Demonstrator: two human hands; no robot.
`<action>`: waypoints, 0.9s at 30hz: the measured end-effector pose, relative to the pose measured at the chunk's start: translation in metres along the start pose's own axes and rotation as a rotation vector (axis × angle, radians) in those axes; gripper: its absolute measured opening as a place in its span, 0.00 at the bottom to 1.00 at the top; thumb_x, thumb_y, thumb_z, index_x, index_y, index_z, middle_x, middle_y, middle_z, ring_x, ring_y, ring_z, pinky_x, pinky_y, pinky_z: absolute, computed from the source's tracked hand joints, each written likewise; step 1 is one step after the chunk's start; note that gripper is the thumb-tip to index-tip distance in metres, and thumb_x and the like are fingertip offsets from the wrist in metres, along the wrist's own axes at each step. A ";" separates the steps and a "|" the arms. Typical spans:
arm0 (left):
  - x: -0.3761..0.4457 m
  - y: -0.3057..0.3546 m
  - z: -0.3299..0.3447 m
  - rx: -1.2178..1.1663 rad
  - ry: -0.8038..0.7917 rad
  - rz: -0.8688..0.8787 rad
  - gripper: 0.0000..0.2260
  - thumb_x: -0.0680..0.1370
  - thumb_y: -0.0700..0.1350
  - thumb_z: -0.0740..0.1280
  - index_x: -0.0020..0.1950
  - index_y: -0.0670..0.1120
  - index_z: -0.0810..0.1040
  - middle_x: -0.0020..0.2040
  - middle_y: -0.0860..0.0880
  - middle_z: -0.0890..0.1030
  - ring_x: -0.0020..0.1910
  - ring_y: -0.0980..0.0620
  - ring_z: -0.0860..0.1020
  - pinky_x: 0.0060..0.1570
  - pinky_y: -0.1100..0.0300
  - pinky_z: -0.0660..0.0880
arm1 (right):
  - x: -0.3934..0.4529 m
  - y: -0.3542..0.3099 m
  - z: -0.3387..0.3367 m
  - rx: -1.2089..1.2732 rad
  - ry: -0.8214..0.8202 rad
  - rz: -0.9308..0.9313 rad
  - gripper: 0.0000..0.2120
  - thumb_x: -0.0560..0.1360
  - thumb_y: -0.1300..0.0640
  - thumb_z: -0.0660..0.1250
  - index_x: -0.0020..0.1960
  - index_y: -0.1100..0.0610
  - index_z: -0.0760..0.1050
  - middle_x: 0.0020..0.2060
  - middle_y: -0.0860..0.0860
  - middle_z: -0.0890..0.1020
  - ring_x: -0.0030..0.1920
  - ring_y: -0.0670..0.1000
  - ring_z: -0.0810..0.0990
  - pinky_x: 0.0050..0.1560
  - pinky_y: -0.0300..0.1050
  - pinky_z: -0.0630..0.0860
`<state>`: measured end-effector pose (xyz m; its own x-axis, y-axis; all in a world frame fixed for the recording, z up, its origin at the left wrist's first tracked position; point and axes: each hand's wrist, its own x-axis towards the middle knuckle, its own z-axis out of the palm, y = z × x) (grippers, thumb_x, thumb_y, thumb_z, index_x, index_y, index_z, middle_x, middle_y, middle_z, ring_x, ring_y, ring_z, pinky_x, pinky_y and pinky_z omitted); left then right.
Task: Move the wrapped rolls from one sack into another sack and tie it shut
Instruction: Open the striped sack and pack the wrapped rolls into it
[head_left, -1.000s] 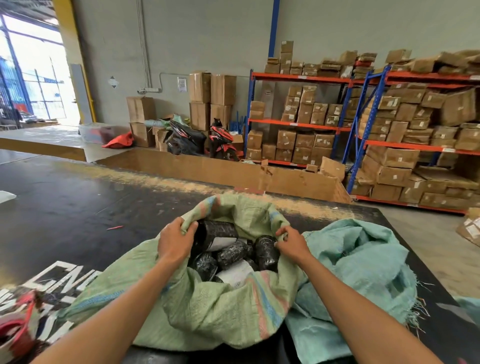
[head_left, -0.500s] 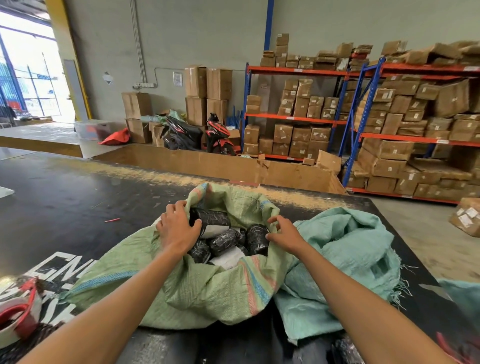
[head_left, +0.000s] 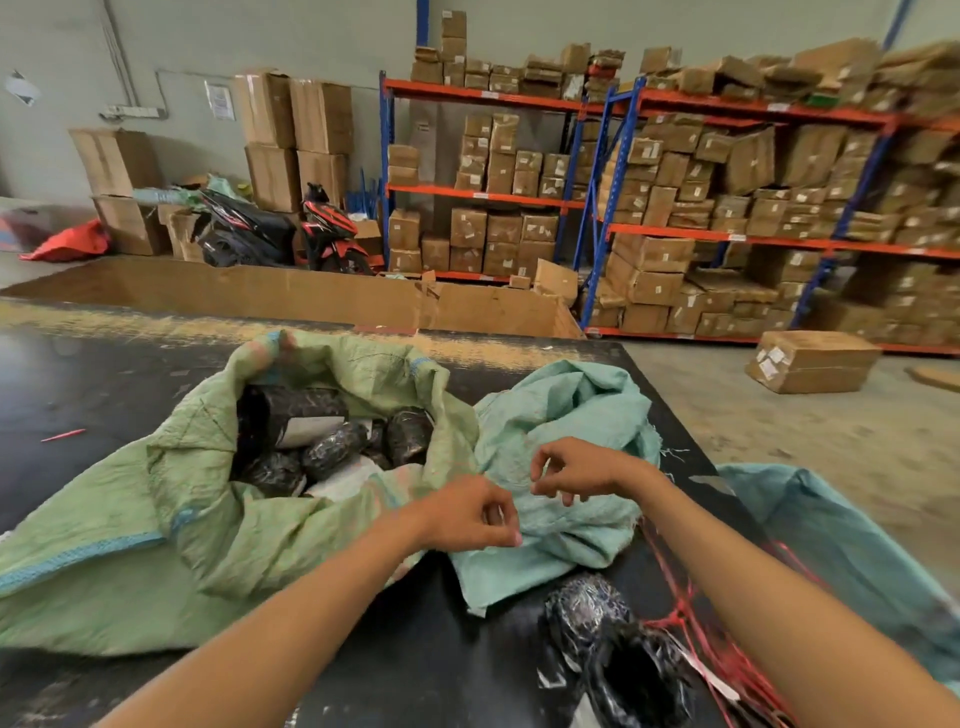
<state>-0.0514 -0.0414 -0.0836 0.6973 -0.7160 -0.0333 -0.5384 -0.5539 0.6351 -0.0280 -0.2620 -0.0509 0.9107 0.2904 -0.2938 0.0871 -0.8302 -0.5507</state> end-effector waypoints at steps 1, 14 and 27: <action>0.007 0.003 0.014 0.002 -0.070 -0.010 0.10 0.76 0.50 0.72 0.54 0.46 0.82 0.41 0.51 0.82 0.39 0.55 0.80 0.41 0.66 0.74 | -0.010 0.005 -0.001 -0.017 -0.031 0.022 0.09 0.75 0.52 0.72 0.49 0.55 0.76 0.41 0.52 0.82 0.34 0.49 0.80 0.35 0.45 0.73; 0.054 0.009 0.143 -0.043 -0.099 -0.215 0.29 0.76 0.54 0.70 0.72 0.46 0.64 0.67 0.44 0.76 0.63 0.45 0.75 0.58 0.57 0.70 | -0.112 0.036 0.043 -0.043 -0.410 0.161 0.20 0.71 0.56 0.77 0.61 0.51 0.77 0.53 0.50 0.79 0.49 0.51 0.79 0.51 0.52 0.80; 0.048 0.030 0.017 -0.631 0.063 -0.312 0.14 0.75 0.44 0.73 0.59 0.41 0.77 0.53 0.43 0.83 0.43 0.50 0.82 0.38 0.60 0.81 | -0.116 0.040 -0.012 -0.062 0.068 -0.055 0.11 0.76 0.58 0.65 0.56 0.53 0.82 0.50 0.51 0.85 0.51 0.51 0.83 0.55 0.50 0.79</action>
<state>-0.0420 -0.0996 -0.0789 0.8110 -0.5272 -0.2538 0.0548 -0.3635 0.9300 -0.1256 -0.3352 -0.0293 0.9291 0.3049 -0.2096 0.1603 -0.8423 -0.5146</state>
